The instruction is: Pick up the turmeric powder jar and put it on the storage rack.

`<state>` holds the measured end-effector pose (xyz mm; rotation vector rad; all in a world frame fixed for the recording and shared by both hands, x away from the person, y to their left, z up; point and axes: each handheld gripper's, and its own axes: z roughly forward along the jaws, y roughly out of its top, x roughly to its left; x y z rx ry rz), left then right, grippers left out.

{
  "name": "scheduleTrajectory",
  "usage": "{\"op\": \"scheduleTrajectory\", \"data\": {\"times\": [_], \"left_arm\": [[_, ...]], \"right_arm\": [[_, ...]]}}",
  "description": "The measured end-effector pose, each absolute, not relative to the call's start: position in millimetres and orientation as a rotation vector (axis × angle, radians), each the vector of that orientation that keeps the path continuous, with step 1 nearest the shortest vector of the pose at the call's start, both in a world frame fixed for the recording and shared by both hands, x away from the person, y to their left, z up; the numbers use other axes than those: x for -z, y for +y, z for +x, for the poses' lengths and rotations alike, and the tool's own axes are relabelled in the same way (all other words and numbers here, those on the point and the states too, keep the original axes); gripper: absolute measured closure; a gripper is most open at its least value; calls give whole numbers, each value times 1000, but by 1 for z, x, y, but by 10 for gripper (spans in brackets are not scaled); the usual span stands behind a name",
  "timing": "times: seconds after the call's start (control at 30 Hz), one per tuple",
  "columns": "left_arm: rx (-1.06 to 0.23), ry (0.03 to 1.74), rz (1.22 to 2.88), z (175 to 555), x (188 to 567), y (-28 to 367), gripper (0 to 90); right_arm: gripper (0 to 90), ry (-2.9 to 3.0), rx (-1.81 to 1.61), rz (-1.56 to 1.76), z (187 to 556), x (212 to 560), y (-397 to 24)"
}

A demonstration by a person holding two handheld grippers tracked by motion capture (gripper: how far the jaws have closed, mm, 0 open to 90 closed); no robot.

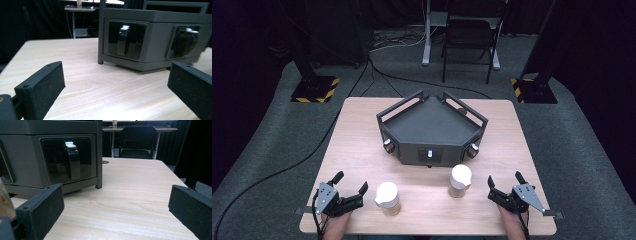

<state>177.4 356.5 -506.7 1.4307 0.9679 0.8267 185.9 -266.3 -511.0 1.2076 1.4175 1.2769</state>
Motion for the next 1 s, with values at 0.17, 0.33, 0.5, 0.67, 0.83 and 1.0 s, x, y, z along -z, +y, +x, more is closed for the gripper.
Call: {"op": "scheduleTrajectory", "data": {"times": [0.17, 0.33, 0.5, 0.67, 0.83, 1.0], "left_arm": [[-817, 938, 1416, 174, 505, 359, 7], [-800, 877, 1410, 172, 502, 363, 6], [-786, 825, 1409, 171, 497, 365, 8], [-757, 811, 1428, 173, 495, 365, 10], [-745, 806, 1421, 173, 495, 365, 10], [-738, 803, 1456, 171, 495, 370, 9]], "right_arm": [[0, 1413, -1273, 1202, 185, 512, -265], [0, 1416, -1272, 1199, 185, 512, -265], [0, 1417, -1264, 1188, 185, 512, -264], [0, 1415, -1267, 1191, 185, 512, -264], [0, 1416, -1267, 1191, 185, 512, -264], [0, 1418, -1268, 1188, 185, 512, -265]]}}
